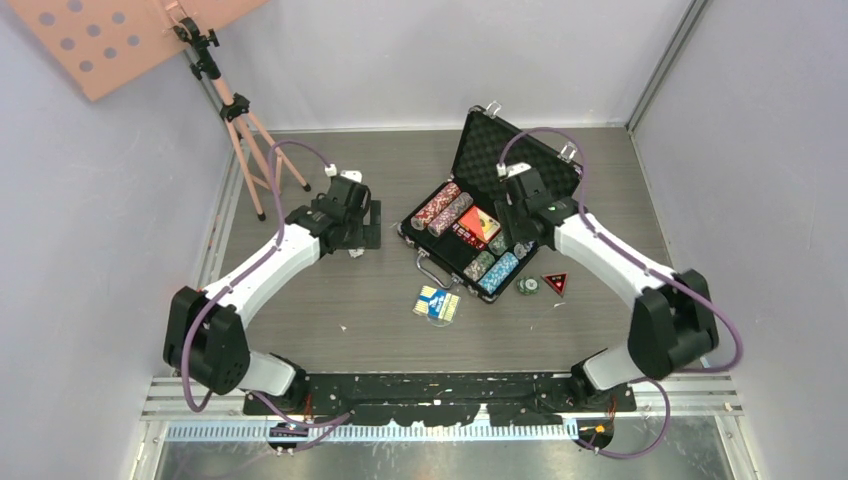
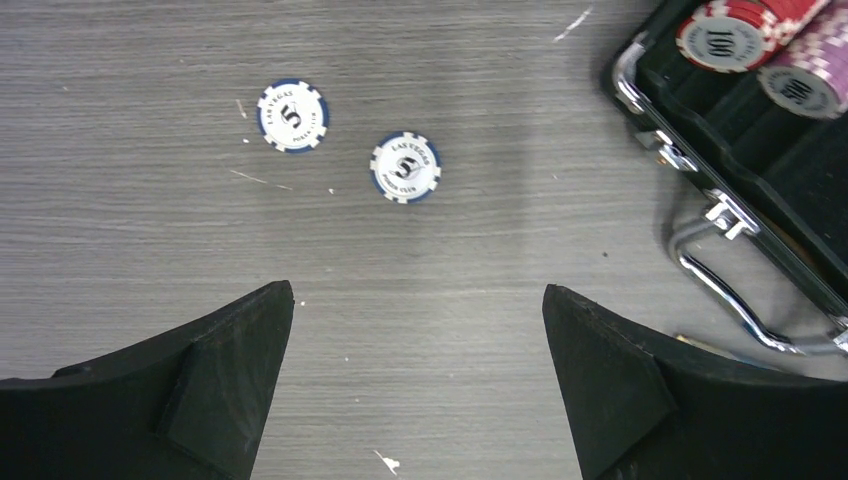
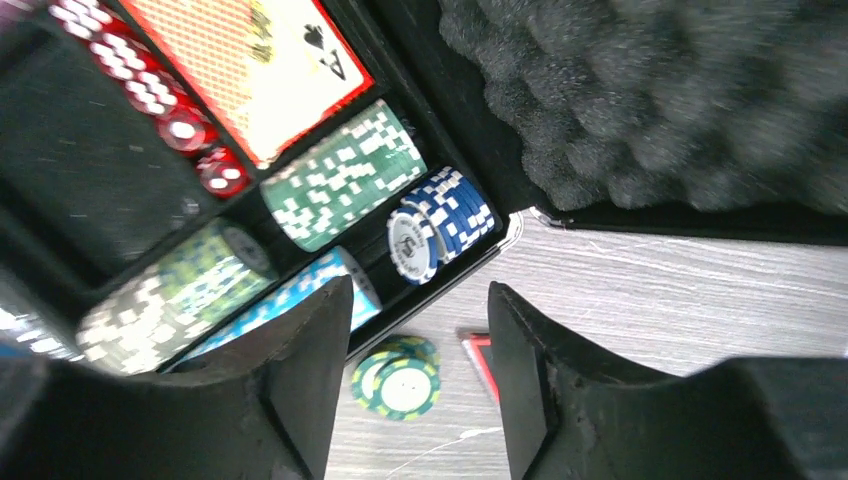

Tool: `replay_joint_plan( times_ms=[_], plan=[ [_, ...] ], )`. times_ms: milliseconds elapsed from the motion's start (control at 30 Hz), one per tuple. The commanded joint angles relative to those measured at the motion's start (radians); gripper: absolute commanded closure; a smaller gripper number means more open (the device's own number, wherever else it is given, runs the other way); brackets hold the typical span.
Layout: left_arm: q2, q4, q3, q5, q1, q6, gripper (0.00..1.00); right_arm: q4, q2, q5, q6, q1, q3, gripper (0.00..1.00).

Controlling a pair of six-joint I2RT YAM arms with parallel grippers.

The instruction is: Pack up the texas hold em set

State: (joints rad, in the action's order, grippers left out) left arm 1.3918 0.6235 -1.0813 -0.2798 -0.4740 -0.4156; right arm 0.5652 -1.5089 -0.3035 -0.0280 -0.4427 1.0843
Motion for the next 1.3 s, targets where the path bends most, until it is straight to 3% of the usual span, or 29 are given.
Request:
replay_joint_plan(
  times_ms=[0, 200, 467, 700, 1033, 1167, 1267],
  plan=[
    [0.049, -0.066, -0.011, -0.072, 0.027, 0.019, 0.0, -0.001, 0.155, 0.054, -0.158, 0.001, 0.011, 0.39],
    [0.158, -0.074, -0.048, 0.151, 0.119, 0.063, 0.12, 0.06, 0.3, 0.11, -0.275, 0.001, -0.023, 0.3],
    [0.36, -0.036, -0.14, 0.209, 0.129, 0.072, 0.25, 0.049, 0.507, 0.232, -0.334, 0.001, -0.144, 0.3],
    [0.473, 0.015, -0.213, 0.17, 0.132, 0.066, 0.31, 0.08, 0.498, 0.234, -0.319, 0.001, -0.123, 0.3],
    [0.474, 0.011, -0.187, 0.219, 0.183, 0.049, 0.33, 0.077, 0.474, 0.258, -0.328, 0.001, -0.116, 0.3],
    [0.488, 0.017, -0.189, 0.24, 0.195, 0.057, 0.41, 0.076, 0.471, 0.265, -0.332, 0.002, -0.11, 0.3],
    [0.511, 0.024, -0.201, 0.262, 0.195, 0.066, 0.53, 0.077, 0.47, 0.269, -0.334, 0.001, -0.108, 0.3]
  ],
)
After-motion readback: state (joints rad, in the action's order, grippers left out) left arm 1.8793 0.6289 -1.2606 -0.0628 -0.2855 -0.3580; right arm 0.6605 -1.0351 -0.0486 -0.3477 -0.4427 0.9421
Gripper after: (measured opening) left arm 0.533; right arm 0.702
